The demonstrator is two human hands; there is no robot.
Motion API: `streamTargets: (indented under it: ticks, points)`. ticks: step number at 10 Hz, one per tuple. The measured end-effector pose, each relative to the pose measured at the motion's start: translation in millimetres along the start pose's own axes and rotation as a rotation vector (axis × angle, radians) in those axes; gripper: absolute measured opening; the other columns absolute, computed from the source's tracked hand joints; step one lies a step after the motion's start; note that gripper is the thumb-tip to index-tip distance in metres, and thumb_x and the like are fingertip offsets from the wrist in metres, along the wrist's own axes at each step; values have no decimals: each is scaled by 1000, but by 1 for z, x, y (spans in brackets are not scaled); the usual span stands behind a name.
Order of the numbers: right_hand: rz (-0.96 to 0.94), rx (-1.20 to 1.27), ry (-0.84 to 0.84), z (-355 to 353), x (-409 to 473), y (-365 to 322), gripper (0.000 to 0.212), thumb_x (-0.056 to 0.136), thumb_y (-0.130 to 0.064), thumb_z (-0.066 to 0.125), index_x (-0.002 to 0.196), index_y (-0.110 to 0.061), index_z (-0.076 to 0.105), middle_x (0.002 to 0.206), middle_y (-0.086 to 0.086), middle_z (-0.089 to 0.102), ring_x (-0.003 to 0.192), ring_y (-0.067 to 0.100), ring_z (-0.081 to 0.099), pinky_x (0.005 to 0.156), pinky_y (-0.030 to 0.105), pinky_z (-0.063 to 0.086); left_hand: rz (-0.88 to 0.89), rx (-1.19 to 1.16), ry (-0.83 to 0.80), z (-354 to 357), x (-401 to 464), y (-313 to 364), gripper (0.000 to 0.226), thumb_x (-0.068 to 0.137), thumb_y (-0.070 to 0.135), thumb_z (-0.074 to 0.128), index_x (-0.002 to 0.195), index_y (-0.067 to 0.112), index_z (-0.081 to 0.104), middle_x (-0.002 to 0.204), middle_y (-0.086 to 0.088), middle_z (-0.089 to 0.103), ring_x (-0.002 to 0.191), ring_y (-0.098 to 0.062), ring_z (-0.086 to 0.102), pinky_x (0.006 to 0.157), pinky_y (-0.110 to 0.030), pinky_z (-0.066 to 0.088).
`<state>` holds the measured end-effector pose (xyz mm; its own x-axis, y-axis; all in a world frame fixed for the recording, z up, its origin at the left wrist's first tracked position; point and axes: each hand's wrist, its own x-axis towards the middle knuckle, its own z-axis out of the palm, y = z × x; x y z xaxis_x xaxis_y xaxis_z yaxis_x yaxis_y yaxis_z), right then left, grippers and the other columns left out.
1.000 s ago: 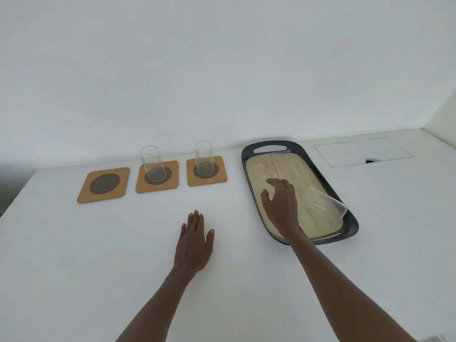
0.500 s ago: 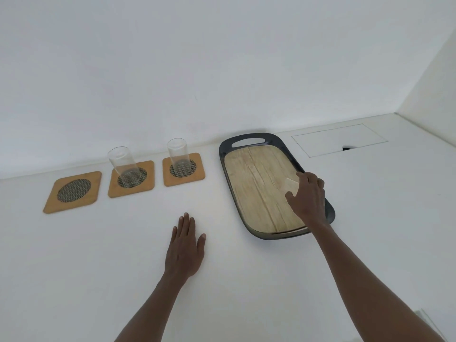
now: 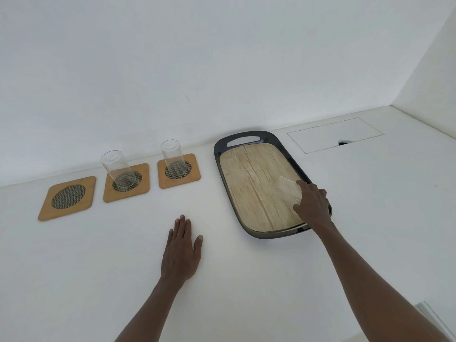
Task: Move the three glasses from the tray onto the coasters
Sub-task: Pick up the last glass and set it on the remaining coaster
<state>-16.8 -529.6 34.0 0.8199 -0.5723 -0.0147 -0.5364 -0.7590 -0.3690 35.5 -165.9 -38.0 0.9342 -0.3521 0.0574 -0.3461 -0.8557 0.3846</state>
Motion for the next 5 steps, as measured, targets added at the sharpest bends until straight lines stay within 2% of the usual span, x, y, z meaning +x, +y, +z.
streamTargets:
  ticks: [1, 3, 4, 5]
  points:
    - [-6, 49, -7, 3, -1, 2, 75, 82, -11, 72, 149, -21, 38, 134, 20, 49, 121, 42, 43, 96, 49, 44, 0, 1, 1, 0, 0, 0, 67, 102, 42, 31, 155, 6, 11, 166, -6, 3, 153, -17, -1, 124, -33, 2]
    - [-3, 239, -27, 7, -3, -2, 76, 81, -21, 79, 148, -26, 43, 130, 17, 49, 122, 38, 48, 100, 47, 44, -1, -9, 1, -1, 0, 1, 67, 102, 42, 31, 155, 6, 12, 166, -6, 3, 153, -15, -2, 124, -32, 0]
    - [-14, 394, -2, 3, -5, -15, 75, 80, -26, 82, 146, -27, 47, 128, 12, 50, 115, 29, 55, 94, 40, 49, 0, -12, 9, -1, 0, 1, 67, 102, 42, 31, 155, 6, 12, 166, -6, 3, 153, -15, -2, 124, -31, 0]
    - [-19, 589, 18, -7, -7, -34, 73, 78, -35, 84, 142, -32, 50, 123, 3, 54, 105, 20, 57, 77, 24, 46, 1, -8, 7, -1, 0, 1, 67, 102, 43, 31, 155, 7, 11, 165, -5, 3, 153, -15, -2, 124, -32, 1]
